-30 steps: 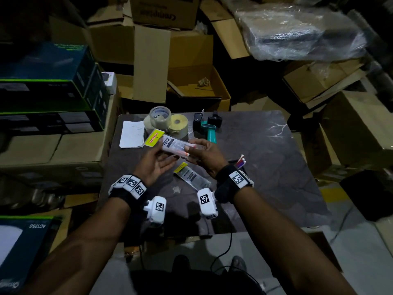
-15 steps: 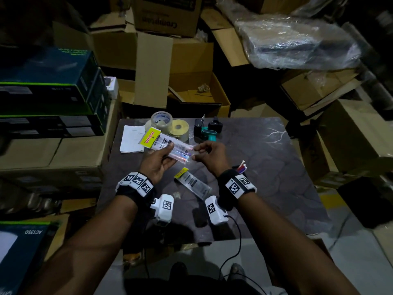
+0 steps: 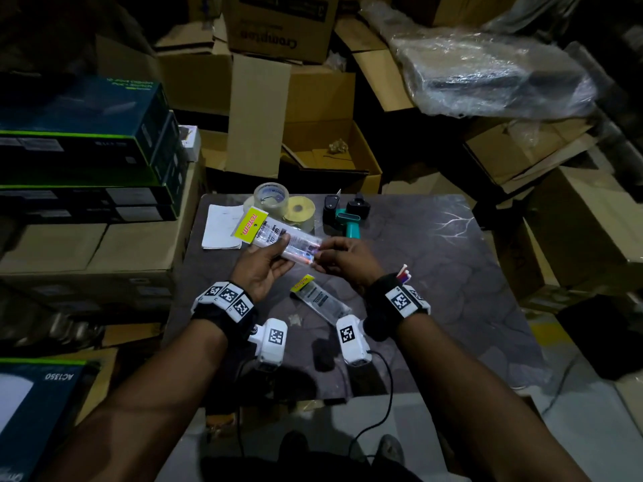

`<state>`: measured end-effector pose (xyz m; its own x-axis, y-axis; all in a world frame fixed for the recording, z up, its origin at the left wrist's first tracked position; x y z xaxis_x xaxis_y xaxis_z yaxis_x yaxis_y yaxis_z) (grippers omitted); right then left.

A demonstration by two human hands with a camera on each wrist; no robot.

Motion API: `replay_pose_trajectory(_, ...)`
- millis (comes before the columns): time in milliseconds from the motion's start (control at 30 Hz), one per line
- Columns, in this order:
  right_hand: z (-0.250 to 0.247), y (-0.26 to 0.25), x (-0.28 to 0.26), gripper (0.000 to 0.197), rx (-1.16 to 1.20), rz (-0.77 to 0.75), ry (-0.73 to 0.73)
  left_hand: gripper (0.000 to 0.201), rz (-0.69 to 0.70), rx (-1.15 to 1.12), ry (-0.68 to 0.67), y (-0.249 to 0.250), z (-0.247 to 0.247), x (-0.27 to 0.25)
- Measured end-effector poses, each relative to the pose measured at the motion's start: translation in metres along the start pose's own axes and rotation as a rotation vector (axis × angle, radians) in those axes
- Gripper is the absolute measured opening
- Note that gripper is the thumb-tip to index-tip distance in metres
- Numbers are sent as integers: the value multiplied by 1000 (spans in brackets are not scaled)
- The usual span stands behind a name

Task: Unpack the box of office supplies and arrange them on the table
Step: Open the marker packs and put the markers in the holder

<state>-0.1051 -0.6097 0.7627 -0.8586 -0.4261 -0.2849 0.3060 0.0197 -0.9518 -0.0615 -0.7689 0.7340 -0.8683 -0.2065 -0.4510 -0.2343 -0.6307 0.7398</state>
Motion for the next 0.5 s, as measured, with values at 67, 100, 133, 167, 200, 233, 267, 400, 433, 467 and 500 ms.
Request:
replay_pose_trajectory(67, -1, 0, -1, 12, 44, -4, 14, 19, -5, 18, -11, -1, 4, -1)
replay_pose_trajectory(100, -2, -1, -1, 11, 46, -20, 24, 16, -8, 29, -18, -1, 6, -1)
replay_pose_trajectory(133, -3, -2, -1, 11, 47, -32, 35, 16, -14, 34, -23, -2, 8, 0)
replay_pose_trajectory(167, -3, -3, -1, 11, 52, -38, 49, 17, -24, 32, -27, -2, 10, 2)
replay_pose_trajectory(200, -4, -3, -1, 9, 65, -43, 60, 19, -35, 25, -33, -2, 11, 3)
replay_pose_trajectory(233, -5, -3, -1, 7, 80, -46, 70, 23, -41, 16, -37, -2, 12, 4)
replay_pose_trajectory(267, -7, -3, -2, 12, 99, -50, 87, 25, -43, 10, -36, -2, 13, 6)
replay_pose_trajectory(400, -16, 0, -3, 31, 170, -46, 126, 19, -31, 6, 9, -2, 13, 11)
replay_pose_trajectory(433, -18, 1, -4, 32, 187, -44, 126, 16, -36, -3, 15, -2, 13, 12)
replay_pose_trajectory(467, -20, 2, -5, 32, 204, -42, 123, 14, -44, -13, 20, -3, 13, 14)
replay_pose_trajectory(500, -23, 3, -6, 31, 210, -42, 118, 13, -53, -23, 26, -3, 11, 16)
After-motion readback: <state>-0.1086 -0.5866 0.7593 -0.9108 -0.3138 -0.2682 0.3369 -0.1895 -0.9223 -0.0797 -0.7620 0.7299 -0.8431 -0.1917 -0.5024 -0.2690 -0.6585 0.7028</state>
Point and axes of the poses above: each hand's wrist, its own x-axis towards the middle knuckle, its own z-axis out of the palm, y = z × x, the point moved 7 cm from there along x, towards the middle knuckle, and after that the axes turned 3 degrees about -z, right-handed, at the moved point
